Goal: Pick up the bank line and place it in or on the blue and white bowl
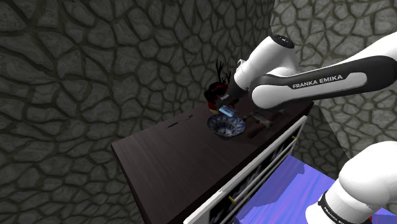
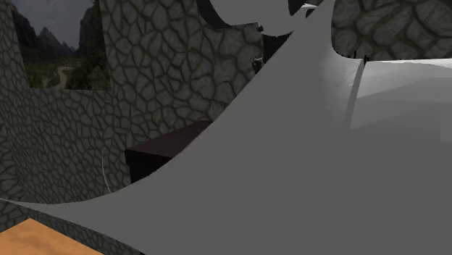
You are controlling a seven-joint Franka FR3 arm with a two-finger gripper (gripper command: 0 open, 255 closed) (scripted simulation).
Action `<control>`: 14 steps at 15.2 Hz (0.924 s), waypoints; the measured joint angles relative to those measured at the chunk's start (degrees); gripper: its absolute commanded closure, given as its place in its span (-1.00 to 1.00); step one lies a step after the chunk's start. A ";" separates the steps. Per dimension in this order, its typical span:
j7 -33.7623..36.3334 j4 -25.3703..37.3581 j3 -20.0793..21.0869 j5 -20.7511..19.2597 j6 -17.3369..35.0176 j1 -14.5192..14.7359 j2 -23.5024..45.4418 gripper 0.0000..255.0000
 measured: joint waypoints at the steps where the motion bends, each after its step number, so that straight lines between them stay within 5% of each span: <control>1: -1.24 1.17 -0.96 -0.36 0.12 -0.63 1.41 1.00; 14: -2.13 -3.83 0.17 -0.66 11.43 -1.77 7.97 1.00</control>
